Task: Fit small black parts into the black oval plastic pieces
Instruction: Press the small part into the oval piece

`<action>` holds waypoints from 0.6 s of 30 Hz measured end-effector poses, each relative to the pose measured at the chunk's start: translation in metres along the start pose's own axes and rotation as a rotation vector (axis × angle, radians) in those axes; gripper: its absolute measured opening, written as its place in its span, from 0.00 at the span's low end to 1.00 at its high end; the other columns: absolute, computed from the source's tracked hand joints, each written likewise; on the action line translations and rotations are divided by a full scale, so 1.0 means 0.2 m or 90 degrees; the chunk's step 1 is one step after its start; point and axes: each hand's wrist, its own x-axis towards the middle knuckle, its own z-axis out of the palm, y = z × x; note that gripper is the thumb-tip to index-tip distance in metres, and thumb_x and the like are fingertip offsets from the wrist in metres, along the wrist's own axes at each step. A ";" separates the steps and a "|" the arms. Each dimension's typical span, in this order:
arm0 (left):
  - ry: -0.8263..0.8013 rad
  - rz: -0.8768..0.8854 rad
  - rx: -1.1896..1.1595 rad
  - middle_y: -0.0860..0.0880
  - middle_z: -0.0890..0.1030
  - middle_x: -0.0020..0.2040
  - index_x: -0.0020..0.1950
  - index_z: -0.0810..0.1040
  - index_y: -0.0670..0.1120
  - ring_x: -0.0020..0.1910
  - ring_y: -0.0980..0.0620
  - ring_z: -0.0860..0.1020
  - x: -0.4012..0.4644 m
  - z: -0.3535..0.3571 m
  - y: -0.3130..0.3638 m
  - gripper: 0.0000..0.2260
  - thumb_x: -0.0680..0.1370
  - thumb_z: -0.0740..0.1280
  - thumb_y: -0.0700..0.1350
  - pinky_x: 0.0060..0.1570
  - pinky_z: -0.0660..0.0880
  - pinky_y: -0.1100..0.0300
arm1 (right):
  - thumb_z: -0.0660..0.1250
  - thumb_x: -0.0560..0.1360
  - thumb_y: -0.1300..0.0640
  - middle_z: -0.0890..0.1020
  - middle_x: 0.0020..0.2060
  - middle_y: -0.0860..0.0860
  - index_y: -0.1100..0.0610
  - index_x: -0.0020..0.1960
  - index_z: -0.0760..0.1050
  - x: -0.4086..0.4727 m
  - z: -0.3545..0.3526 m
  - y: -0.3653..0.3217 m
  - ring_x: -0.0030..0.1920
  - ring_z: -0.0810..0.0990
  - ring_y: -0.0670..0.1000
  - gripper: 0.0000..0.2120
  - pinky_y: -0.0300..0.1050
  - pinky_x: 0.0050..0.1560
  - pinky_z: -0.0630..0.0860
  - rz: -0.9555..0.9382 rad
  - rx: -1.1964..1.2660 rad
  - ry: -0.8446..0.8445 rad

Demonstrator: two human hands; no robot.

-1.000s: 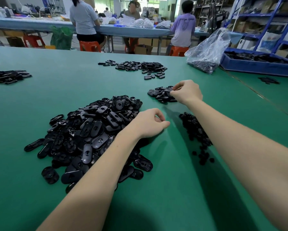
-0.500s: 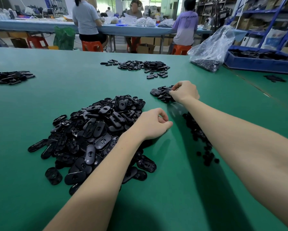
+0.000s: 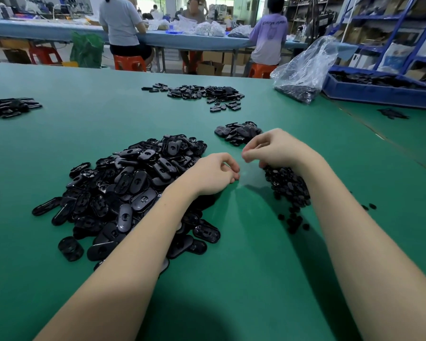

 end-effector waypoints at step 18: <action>0.019 0.020 -0.223 0.50 0.82 0.50 0.54 0.82 0.45 0.43 0.53 0.78 -0.02 -0.10 0.03 0.14 0.85 0.59 0.49 0.46 0.77 0.63 | 0.80 0.71 0.51 0.83 0.37 0.42 0.46 0.47 0.85 -0.18 0.24 -0.12 0.38 0.78 0.39 0.07 0.33 0.44 0.73 -0.137 -0.103 -0.222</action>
